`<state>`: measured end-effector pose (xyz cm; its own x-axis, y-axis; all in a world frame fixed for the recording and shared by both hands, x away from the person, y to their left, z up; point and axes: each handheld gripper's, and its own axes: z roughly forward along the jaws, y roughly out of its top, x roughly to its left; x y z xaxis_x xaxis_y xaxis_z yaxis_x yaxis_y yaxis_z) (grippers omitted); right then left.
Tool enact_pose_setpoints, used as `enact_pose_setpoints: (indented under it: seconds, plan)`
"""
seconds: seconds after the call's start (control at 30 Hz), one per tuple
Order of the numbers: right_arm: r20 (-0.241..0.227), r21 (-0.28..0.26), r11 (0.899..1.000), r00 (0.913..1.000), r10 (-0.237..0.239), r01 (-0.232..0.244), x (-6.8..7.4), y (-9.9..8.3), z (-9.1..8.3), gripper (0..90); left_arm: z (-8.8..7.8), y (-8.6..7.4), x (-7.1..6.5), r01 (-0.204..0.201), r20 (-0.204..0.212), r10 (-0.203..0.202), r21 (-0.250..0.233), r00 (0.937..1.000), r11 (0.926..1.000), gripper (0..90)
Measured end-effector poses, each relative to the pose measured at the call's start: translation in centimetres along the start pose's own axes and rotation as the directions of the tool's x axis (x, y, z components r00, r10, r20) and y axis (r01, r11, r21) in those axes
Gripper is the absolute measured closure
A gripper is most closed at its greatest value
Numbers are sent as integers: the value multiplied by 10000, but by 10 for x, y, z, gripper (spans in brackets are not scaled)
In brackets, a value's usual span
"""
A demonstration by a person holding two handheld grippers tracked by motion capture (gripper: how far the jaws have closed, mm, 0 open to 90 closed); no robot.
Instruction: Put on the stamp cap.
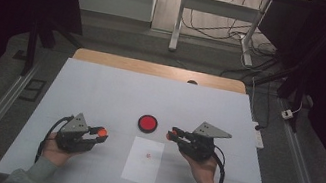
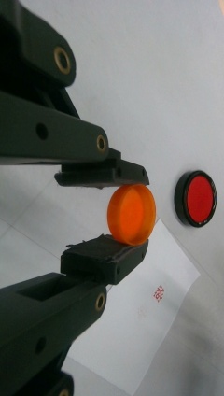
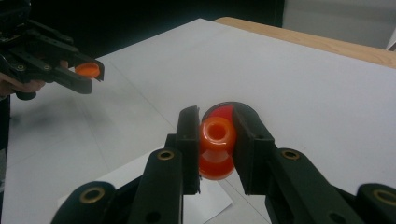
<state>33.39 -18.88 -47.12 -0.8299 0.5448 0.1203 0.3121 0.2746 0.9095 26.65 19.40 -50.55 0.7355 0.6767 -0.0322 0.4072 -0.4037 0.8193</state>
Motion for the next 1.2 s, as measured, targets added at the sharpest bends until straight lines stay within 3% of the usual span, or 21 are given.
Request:
enact_pose_setpoints:
  seconds: [0.43, 1.2]
  plan:
    - [-216, 29, 10000, 9998, -28, 28, 4, 1, 4, 723, 21, 12, -17, -523, 472, 508, 313, 9976, 9981, 641]
    - [-405, -21, 10000, 9992, -60, 60, 7, 3, 7, 723, 54, 38, -33, -1047, 955, 1016, 285, 9902, 9941, 641]
